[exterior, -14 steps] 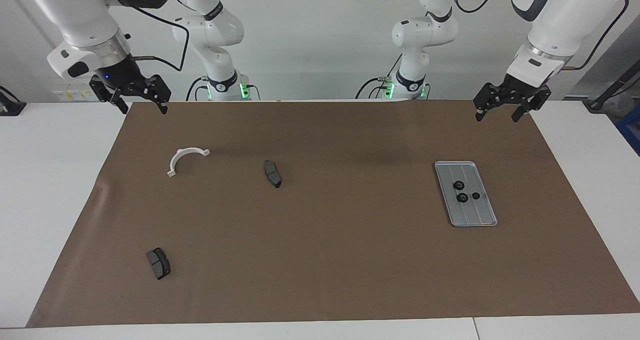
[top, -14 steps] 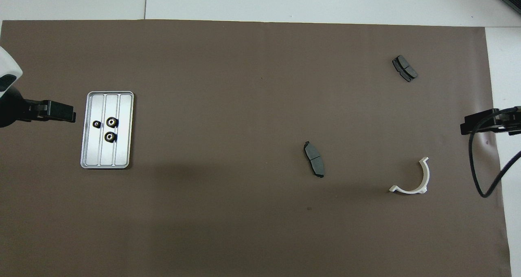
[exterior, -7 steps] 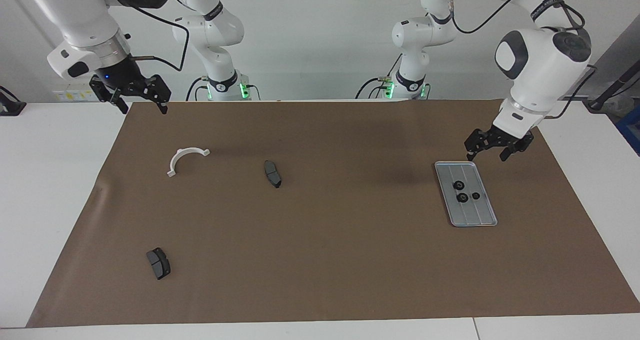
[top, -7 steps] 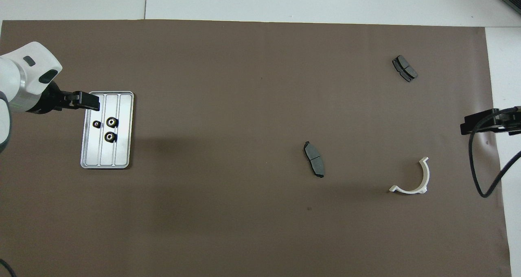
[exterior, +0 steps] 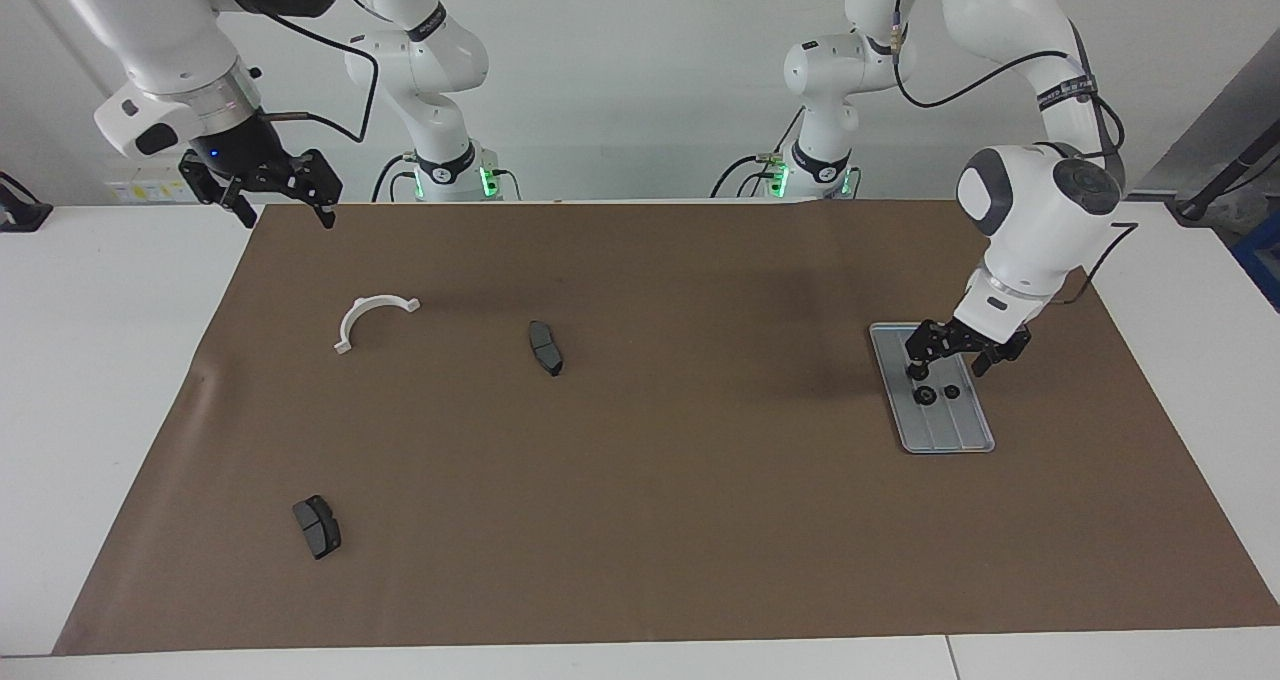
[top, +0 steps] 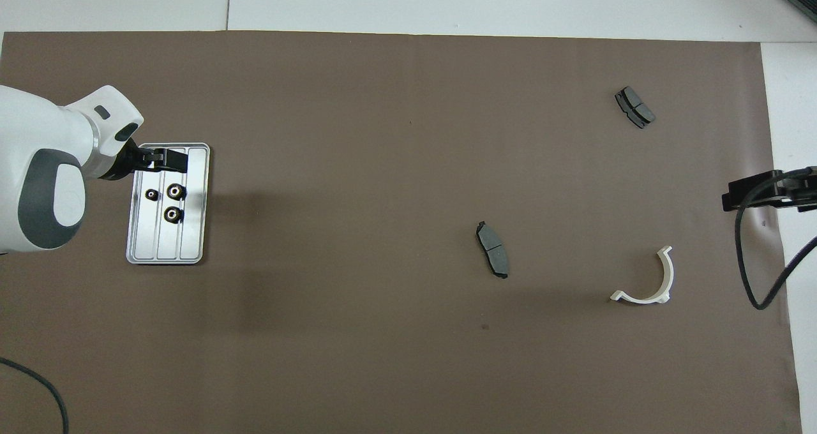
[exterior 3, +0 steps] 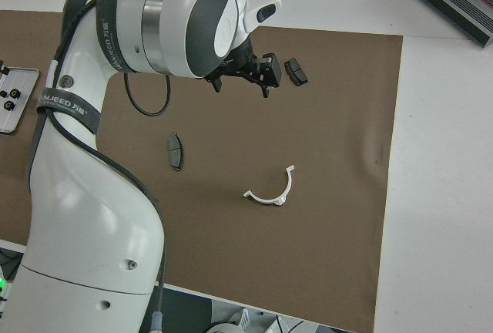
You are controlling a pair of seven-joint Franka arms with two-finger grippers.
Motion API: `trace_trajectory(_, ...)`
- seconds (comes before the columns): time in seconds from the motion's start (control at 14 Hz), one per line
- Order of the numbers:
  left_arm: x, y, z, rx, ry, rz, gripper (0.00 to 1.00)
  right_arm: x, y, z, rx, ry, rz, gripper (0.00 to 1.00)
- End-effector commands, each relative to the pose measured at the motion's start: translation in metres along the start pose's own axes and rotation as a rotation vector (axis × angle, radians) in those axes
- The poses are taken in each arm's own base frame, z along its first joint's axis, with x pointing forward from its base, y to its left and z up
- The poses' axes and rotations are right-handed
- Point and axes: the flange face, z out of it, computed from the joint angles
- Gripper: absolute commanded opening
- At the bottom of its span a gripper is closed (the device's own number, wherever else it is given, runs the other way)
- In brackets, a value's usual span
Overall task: Place bearing gear from tray to pile
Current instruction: 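Reach the left gripper down into the tray and grasp a black gear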
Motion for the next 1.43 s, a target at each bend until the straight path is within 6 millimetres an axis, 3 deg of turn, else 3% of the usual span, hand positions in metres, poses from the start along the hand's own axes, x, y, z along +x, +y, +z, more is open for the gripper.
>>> trace_trajectory(0.0, 0.004, -0.001, 0.020, 0.005, 0.018, 0.015, 1.00, -0.003, -0.002, -0.002, 0.016, 0.004, 0.010, 1.00)
trace_trajectory(0.21, 0.002, -0.008, 0.048, 0.004, -0.001, 0.065, 1.00, -0.003, -0.002, -0.002, 0.016, 0.004, 0.010, 1.00)
trace_trajectory(0.64, -0.007, -0.014, 0.062, 0.003, -0.019, 0.065, 1.00, -0.003, -0.002, -0.002, 0.016, 0.004, 0.010, 1.00)
trace_trajectory(1.36, -0.023, -0.025, 0.073, 0.002, -0.056, 0.076, 0.69, -0.003, -0.002, -0.002, 0.016, 0.004, 0.010, 1.00)
